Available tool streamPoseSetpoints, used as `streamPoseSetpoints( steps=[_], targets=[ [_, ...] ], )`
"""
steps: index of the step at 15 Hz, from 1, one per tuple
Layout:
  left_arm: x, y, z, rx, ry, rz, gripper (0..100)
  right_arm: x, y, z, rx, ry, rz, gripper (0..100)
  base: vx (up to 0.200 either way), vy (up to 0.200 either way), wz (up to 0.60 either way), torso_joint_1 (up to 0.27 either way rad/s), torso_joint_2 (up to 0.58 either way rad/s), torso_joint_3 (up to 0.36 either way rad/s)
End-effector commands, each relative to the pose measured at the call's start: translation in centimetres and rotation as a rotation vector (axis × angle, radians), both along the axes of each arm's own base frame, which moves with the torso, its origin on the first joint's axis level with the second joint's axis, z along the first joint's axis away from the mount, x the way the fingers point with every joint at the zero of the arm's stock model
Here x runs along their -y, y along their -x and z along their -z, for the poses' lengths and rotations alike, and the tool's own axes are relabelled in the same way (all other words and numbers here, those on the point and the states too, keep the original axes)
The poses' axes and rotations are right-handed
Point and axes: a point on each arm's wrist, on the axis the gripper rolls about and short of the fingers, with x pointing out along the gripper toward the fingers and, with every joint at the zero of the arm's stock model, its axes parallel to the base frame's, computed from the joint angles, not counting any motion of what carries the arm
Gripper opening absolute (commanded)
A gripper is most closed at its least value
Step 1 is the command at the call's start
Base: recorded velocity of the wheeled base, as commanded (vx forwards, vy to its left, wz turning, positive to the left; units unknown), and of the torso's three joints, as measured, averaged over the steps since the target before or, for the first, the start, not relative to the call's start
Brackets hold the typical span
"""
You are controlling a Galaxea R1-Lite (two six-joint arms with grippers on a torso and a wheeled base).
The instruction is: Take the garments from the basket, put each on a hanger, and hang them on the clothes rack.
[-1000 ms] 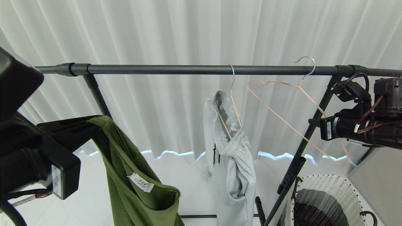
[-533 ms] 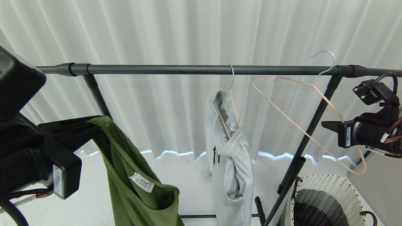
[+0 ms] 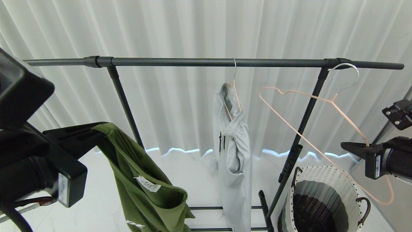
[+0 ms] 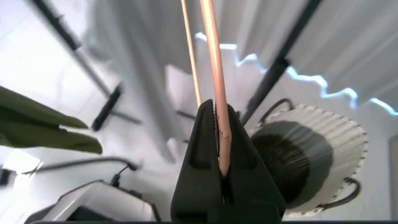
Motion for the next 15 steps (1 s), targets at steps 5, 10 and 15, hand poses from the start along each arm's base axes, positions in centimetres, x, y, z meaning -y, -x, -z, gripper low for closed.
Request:
streamPoseSetpoints(
  steps=[5, 10, 15],
  targets=[
    [0.1, -0.2, 0.9, -0.023, -0.030, -0.010, 0, -1.9, 1.5, 0.7, -0.018, 0.005, -0.128, 0, -0.080, 0.000, 0.00, -0.001, 0.00, 0.001],
    [0.3, -1.6, 2.0, -0.061, -0.069, -0.074, 0, -4.3, 5.3, 2.2, -0.046, 0.020, -0.367, 0, 0.000, 0.000, 0.00, 0.000, 0.00, 0.000],
    [2.3, -3.5, 3.5, -0.156, 0.004, -0.128, 0, -5.5, 9.1, 2.7, -0.058, 0.037, -0.606, 0, 0.000, 0.000, 0.00, 0.000, 0.00, 0.000]
  ],
)
